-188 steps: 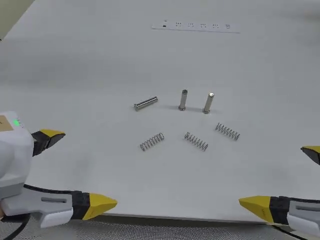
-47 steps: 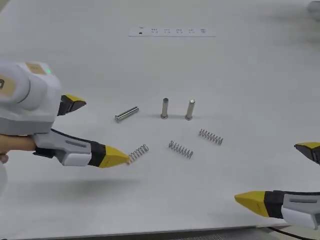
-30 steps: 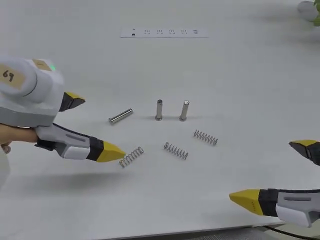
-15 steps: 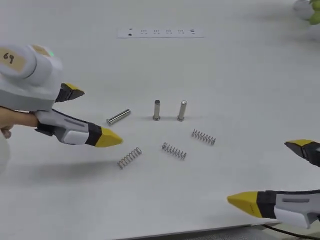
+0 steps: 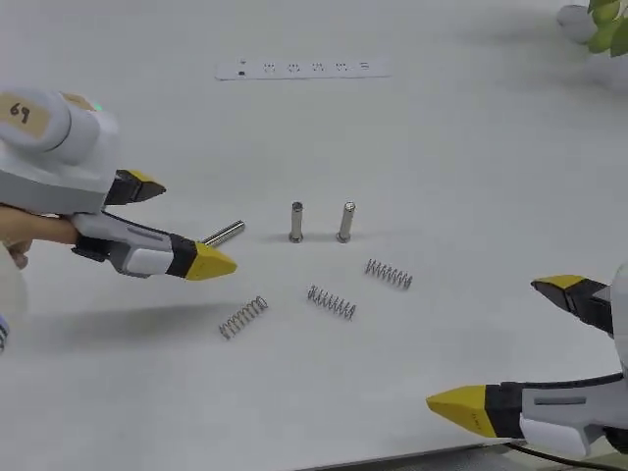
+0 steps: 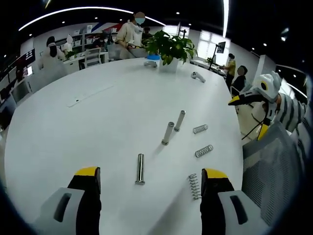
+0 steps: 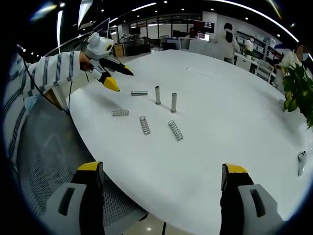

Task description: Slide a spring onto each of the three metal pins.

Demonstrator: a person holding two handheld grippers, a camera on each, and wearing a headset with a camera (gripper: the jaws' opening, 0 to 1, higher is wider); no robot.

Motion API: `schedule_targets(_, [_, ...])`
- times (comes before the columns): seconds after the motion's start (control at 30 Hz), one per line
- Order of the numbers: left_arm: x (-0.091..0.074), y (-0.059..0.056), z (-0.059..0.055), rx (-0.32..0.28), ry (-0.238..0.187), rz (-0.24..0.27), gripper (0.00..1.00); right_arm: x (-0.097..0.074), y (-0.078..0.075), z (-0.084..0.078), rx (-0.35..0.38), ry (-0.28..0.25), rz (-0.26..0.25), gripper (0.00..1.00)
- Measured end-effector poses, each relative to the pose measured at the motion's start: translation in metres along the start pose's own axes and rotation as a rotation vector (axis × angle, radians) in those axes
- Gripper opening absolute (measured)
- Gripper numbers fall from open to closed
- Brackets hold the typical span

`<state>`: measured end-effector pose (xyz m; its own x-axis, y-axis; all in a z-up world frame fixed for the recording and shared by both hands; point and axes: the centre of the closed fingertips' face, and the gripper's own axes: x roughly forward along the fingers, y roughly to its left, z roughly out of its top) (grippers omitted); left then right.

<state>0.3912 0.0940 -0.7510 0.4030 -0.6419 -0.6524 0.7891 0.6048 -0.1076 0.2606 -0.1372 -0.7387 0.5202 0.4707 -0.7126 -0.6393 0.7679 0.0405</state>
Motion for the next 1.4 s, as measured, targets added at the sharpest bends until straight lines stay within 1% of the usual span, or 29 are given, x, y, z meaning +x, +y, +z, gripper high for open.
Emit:
schedule_targets(0.2, [0.005, 0.002, 0.0, -0.002, 0.0, -0.002, 0.79, -0.001, -0.002, -0.001, -0.01, 0.009, -0.006, 0.99])
schedule_targets(0.3, [0.007, 0.003, 0.001, -0.016, -0.004, -0.003, 0.75, -0.001, -0.001, -0.001, -0.006, 0.007, -0.003, 0.99])
schedule_targets(0.37, [0.008, 0.002, 0.005, -0.041, -0.022, -0.009, 0.73, 0.0, -0.001, -0.001, -0.007, 0.007, -0.003, 0.99])
schedule_targets(0.47, [0.01, 0.005, 0.009, -0.045, -0.035, -0.001, 0.71, 0.0, -0.001, -0.001, -0.009, 0.01, -0.004, 0.99])
schedule_targets(0.57, [0.013, 0.008, 0.011, -0.044, -0.029, 0.004, 0.69, -0.001, -0.001, 0.001, -0.015, 0.009, -0.003, 0.99])
schedule_targets(0.77, [0.02, 0.008, 0.014, -0.039, -0.024, -0.005, 0.64, 0.001, -0.002, 0.002, -0.009, 0.008, -0.009, 0.99])
schedule_targets(0.83, [0.023, 0.008, 0.013, -0.04, -0.01, -0.006, 0.63, 0.002, -0.004, 0.001, -0.004, 0.008, -0.015, 0.99])
schedule_targets(1.0, [0.029, 0.007, 0.014, -0.036, -0.007, -0.017, 0.54, 0.003, -0.006, -0.003, 0.012, 0.014, -0.021, 0.99])
schedule_targets(1.07, [0.032, 0.009, 0.014, -0.03, -0.003, -0.006, 0.5, 0.003, -0.006, -0.005, 0.018, 0.017, -0.021, 0.99])
schedule_targets(1.13, [0.034, 0.009, 0.012, -0.034, 0.003, -0.009, 0.46, 0.003, -0.005, -0.005, 0.02, 0.018, -0.018, 0.99])
schedule_targets(1.2, [0.037, 0.007, 0.009, -0.052, 0.014, -0.024, 0.45, 0.003, -0.004, -0.005, 0.021, 0.016, -0.015, 0.99])
schedule_targets(1.3, [0.04, 0.008, 0.005, -0.051, 0.022, -0.01, 0.42, 0.004, -0.003, -0.004, 0.031, 0.008, -0.014, 0.99])
schedule_targets(1.33, [0.041, 0.009, 0.003, -0.063, 0.027, -0.006, 0.4, 0.004, -0.003, -0.003, 0.036, 0.006, -0.011, 0.99])
schedule_targets(1.4, [0.042, 0.008, 0.0, -0.061, 0.041, -0.011, 0.37, 0.005, -0.001, -0.004, 0.039, 0.006, -0.008, 0.99])
